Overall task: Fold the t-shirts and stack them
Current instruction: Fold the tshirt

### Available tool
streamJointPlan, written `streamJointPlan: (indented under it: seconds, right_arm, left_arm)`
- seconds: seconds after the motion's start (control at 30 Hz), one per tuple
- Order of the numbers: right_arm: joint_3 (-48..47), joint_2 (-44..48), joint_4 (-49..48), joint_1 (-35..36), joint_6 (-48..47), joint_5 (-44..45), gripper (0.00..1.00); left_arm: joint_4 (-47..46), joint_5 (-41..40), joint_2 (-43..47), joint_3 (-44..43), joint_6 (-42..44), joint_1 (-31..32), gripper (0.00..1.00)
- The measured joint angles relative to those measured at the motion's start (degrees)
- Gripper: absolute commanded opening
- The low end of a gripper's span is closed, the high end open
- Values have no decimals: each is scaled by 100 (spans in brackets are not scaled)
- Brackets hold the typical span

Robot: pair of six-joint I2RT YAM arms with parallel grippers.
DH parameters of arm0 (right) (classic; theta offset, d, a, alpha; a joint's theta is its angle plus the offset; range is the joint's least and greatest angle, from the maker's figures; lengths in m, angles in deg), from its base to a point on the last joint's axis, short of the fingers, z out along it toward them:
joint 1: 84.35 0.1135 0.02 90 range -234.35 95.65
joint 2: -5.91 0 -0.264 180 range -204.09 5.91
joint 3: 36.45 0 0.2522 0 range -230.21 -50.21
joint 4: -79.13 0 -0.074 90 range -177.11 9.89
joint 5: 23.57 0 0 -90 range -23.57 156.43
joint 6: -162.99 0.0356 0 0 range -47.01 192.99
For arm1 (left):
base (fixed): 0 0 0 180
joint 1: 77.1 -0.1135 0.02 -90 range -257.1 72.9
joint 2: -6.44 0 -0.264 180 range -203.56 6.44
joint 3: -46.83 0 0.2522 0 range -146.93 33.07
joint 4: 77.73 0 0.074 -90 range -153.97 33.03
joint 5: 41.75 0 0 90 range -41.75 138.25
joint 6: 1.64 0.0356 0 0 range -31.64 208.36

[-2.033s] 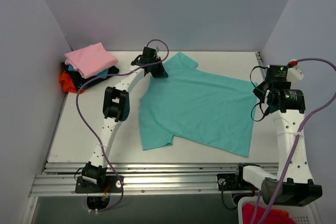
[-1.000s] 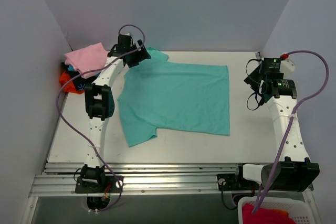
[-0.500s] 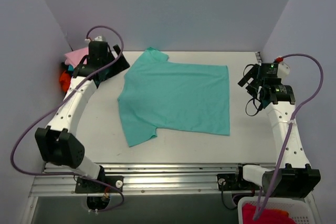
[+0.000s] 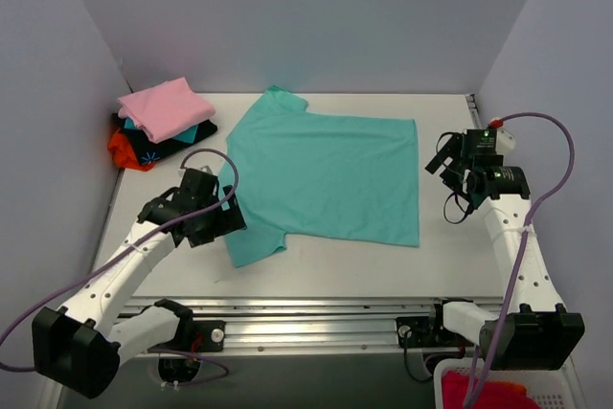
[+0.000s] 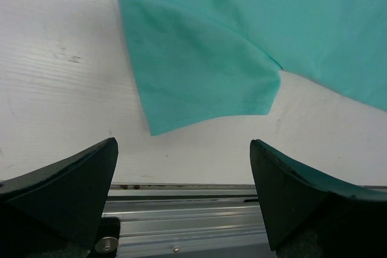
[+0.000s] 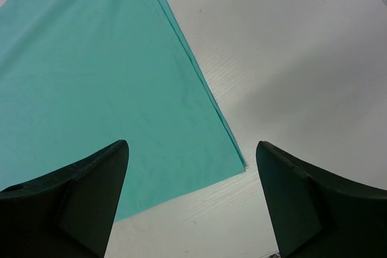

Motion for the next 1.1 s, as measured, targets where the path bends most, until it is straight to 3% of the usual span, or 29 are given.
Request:
streamJointPlan:
  seconds: [0.17, 0.2, 0.37, 0.77, 1.0, 1.03, 1.1]
  right_arm:
    - [-184, -212, 20, 105, -26, 7, 82]
    - [-201, -234, 20, 146, -35, 9, 82]
    - [-245, -321, 44, 315, -50, 9, 82]
    - [-295, -625, 46, 584, -133, 70, 82]
    - [-433, -671, 52, 651, -203, 181, 82]
    - [-439, -671, 52, 654, -210, 201, 82]
    - [-442, -671, 57, 654, -219, 225, 82]
  left_arm:
    - [-444, 116, -26, 739, -555, 83, 100]
    - [-549, 138, -4, 964, -667, 92, 95]
    - [-914, 181, 363, 1932, -1137, 151, 91]
    - [-1676, 50, 306, 2398, -1845, 433, 86]
    - [-2186, -74, -7, 2404, -2011, 501, 64]
    - [-2260, -76, -61, 2404, -2031, 505, 52]
    - [-2350, -109, -157, 2406, -2072, 529, 42]
